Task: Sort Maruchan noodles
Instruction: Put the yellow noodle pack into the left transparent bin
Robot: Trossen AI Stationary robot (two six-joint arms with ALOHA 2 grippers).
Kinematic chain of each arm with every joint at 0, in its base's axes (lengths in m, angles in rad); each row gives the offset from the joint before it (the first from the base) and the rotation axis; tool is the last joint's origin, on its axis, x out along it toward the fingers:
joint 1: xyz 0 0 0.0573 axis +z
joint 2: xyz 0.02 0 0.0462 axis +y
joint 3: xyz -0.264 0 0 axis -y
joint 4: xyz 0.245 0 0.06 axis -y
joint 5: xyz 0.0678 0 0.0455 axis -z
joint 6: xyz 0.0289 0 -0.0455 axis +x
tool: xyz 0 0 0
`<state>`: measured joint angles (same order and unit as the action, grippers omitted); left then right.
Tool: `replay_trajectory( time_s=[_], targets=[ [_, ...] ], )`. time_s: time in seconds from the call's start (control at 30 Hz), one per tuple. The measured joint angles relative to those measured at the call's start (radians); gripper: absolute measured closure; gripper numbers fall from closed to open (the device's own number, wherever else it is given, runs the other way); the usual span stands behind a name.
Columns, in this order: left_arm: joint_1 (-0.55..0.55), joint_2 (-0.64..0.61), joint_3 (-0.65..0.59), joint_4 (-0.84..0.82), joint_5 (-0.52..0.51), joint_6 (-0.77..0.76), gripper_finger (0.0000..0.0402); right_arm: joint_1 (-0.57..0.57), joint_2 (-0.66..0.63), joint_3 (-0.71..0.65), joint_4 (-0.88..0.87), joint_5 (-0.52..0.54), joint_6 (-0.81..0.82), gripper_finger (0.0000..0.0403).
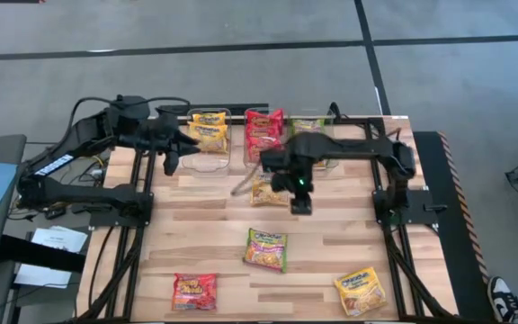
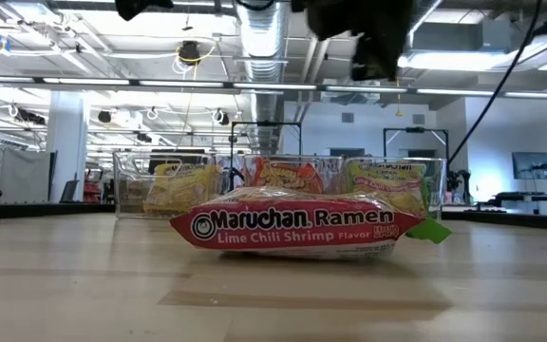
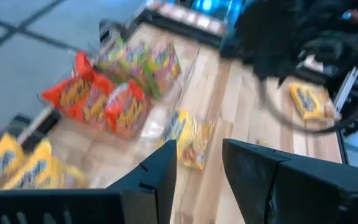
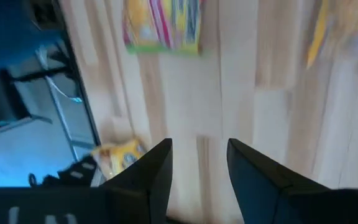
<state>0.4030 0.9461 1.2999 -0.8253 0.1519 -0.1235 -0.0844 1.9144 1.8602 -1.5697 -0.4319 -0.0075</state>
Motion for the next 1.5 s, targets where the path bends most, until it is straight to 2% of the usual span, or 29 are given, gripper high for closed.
replay_trajectory(
  time_s=[0.13,0.43,0.6,0.73,0.9,1.03,1.17,1.5],
  targets=[
    [0.0,-0.006,0.0,-0.047,0.008,0.021,0.0286,0.091,-0.096,-0.13,0.0,0.039,0.132,0.0227],
    [0.0,-0.005,0.0,-0.06,0.009,0.065,0.0286,0.295,-0.327,-0.437,0.08,0.038,0.589,0.0227],
    [0.0,-0.005,0.0,-0.06,0.009,0.088,0.0286,0.413,-0.415,-0.531,0.102,0.036,0.834,0.0224],
    [0.0,-0.004,0.0,-0.061,0.01,0.094,0.0286,0.5,-0.464,-0.592,0.134,0.009,1.002,0.0205],
    [0.0,-0.004,0.0,-0.094,0.01,0.094,0.0286,0.603,-0.514,-0.676,0.295,-0.028,1.189,0.0175],
    [0.0,-0.004,0.0,-0.123,0.01,0.094,0.0286,0.681,-0.519,-0.728,0.465,-0.023,1.338,0.0168],
    [0.0,-0.004,0.0,-0.127,0.01,0.094,0.0286,0.752,-0.46,-0.734,0.532,-0.011,1.419,0.0168],
    [0.0,-0.004,0.0,-0.127,0.009,0.089,0.0286,0.839,-0.268,-0.734,0.734,-0.015,1.476,0.0168]
  ],
)
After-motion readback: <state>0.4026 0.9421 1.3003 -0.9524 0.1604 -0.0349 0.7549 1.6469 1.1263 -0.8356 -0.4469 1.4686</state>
